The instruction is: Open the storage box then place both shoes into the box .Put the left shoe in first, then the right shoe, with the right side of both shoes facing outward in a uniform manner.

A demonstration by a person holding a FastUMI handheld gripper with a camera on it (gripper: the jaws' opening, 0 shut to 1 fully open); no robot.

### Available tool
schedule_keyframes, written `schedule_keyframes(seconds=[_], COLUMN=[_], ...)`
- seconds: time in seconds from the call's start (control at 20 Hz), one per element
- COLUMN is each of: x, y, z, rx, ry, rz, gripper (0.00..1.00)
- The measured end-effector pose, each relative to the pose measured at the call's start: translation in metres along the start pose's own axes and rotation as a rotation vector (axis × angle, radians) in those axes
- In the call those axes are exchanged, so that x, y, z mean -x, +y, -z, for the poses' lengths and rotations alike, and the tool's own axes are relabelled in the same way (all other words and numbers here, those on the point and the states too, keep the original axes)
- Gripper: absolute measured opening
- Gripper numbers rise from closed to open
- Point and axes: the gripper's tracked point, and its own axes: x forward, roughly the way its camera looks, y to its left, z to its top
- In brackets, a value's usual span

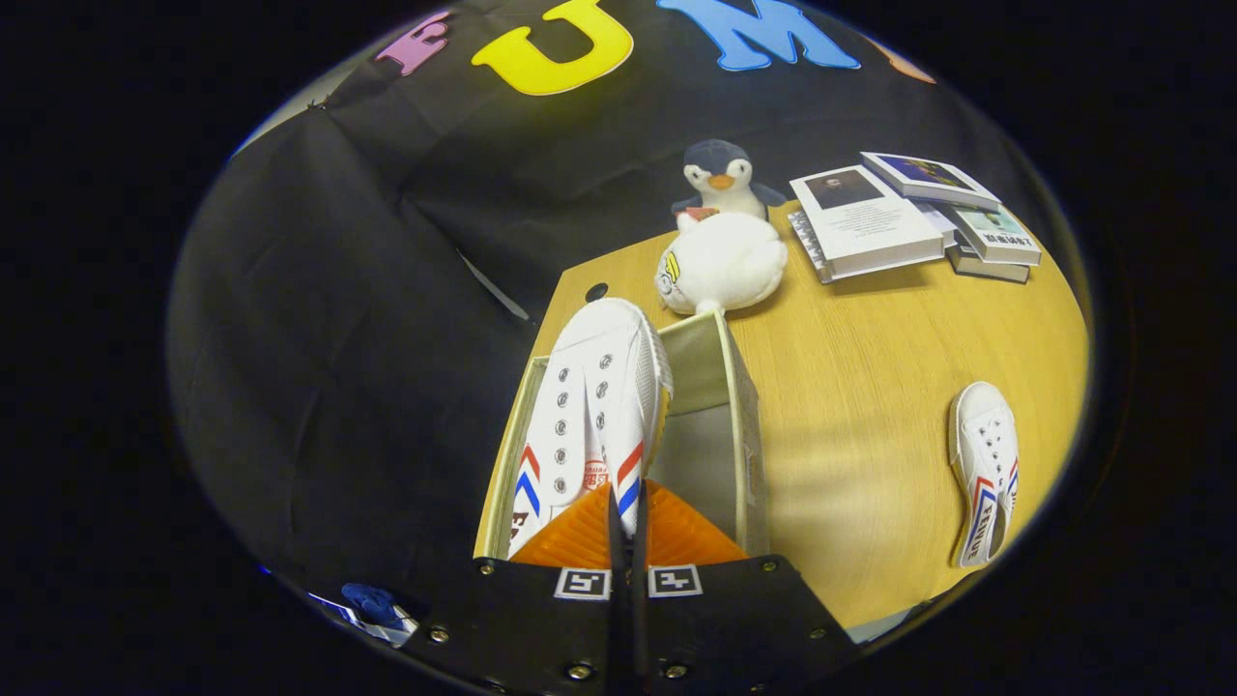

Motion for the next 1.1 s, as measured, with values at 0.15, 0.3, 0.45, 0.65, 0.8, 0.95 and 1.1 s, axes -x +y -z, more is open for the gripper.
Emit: schedule_keyframes(seconds=[0.15,0.3,0.45,0.65,0.8,0.95,1.1], x=[-0.017,-0.032,-0.046,-0.065,-0.075,-0.081,-0.067], y=[0.01,0.016,0.017,0.017,0.015,0.021,0.038], z=[0.012,0.024,0.035,0.049,0.056,0.055,0.043], rx=[0.018,0.032,0.038,0.024,0.025,0.029,0.047], ry=[0.029,0.046,0.069,0.101,0.116,0.11,0.071], rz=[0.013,0.031,0.059,0.079,0.094,0.05,-0.03], gripper=[0.0,0.0,0.0,0.0,0.01,0.08,0.57])
